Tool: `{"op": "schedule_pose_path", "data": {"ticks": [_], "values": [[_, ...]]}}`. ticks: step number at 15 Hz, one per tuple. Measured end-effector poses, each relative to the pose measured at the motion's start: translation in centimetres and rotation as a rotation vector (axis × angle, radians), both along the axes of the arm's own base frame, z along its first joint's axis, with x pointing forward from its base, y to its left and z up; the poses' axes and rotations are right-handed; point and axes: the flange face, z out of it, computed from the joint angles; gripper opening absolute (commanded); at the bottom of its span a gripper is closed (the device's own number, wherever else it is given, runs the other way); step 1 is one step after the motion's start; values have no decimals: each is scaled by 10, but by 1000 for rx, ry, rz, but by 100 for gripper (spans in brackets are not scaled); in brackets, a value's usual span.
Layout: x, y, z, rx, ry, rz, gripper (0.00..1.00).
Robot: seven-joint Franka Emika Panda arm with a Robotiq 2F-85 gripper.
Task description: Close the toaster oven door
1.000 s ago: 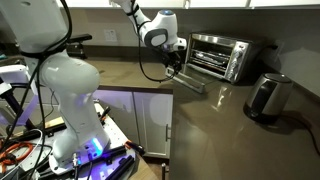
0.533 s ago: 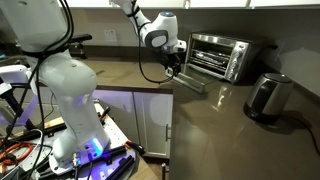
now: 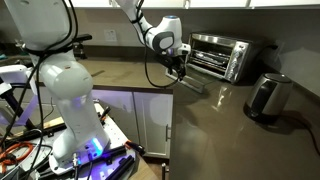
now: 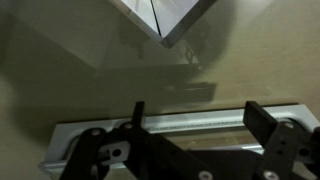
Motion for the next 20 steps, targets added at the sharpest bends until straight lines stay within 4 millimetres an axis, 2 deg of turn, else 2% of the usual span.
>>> {"op": "schedule_pose_path", "data": {"ticks": [10, 20], "values": [[34, -18, -2, -28, -15, -29, 100], [52, -15, -26, -23, 12, -29, 100]]}}
